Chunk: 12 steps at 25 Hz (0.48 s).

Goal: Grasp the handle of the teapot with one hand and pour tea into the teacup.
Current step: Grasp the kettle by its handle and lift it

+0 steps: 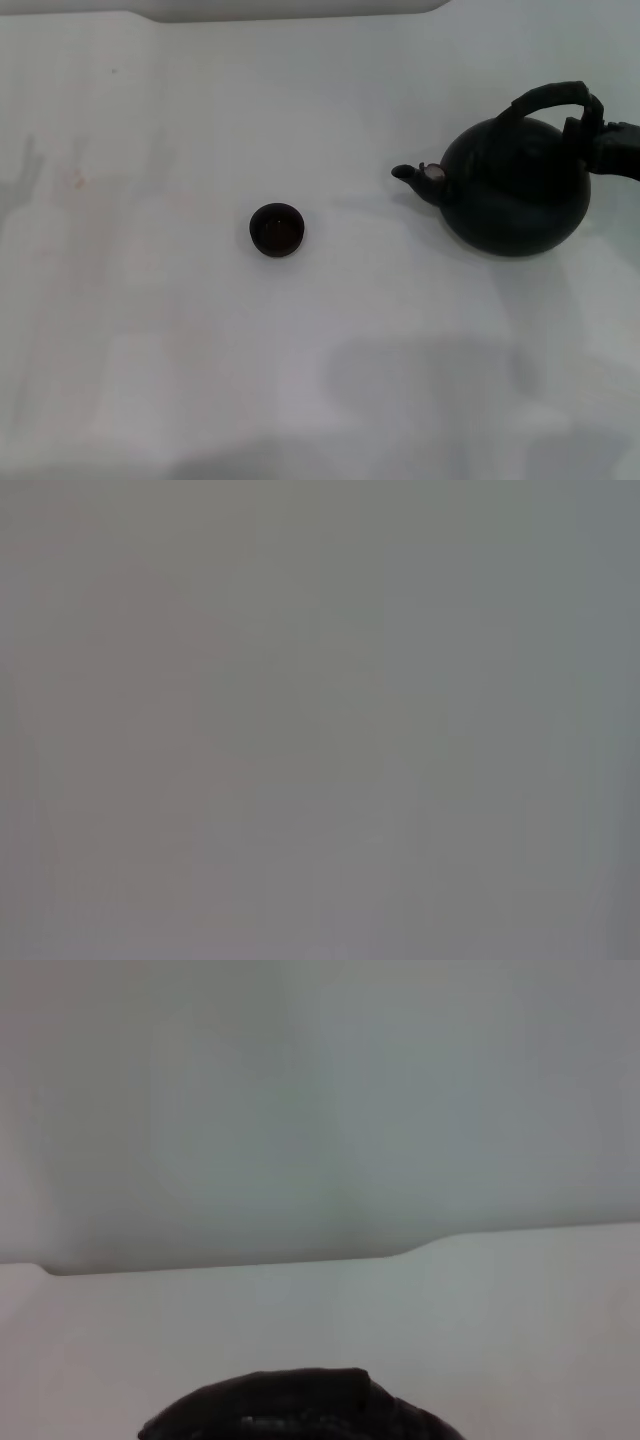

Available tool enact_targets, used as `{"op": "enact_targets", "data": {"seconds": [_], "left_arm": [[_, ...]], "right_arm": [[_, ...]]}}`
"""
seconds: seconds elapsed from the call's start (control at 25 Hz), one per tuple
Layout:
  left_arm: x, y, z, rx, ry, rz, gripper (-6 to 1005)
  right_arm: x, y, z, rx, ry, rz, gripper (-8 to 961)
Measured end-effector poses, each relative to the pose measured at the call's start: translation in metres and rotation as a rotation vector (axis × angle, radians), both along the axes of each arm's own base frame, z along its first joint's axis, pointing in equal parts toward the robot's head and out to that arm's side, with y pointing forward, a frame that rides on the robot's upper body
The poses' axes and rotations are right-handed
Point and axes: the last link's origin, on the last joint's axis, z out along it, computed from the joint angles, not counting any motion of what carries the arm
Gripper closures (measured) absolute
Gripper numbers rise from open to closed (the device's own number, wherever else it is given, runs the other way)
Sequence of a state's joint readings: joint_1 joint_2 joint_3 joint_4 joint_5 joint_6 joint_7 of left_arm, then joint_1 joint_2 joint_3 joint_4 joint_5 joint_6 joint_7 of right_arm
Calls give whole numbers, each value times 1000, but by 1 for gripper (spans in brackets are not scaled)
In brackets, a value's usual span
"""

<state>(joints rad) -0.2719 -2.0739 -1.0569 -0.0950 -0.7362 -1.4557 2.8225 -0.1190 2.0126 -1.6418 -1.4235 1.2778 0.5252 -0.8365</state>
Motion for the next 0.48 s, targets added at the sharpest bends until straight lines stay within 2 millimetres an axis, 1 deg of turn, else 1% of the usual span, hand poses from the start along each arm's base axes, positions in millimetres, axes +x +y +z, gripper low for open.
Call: {"op": "enact_targets", "data": {"seconds": [0.2, 0.32, 0.48], "left_arm": [[0, 0, 0, 0, 0, -1, 109], [0, 0, 0, 0, 0, 0, 109], [-1, -1, 0, 0, 0, 3, 109]], "right_arm": [[1, 1, 1, -5, 8, -7, 777], [-5, 2, 5, 3, 3, 17, 776], [-19, 5, 7, -7, 14, 57, 776]]}}
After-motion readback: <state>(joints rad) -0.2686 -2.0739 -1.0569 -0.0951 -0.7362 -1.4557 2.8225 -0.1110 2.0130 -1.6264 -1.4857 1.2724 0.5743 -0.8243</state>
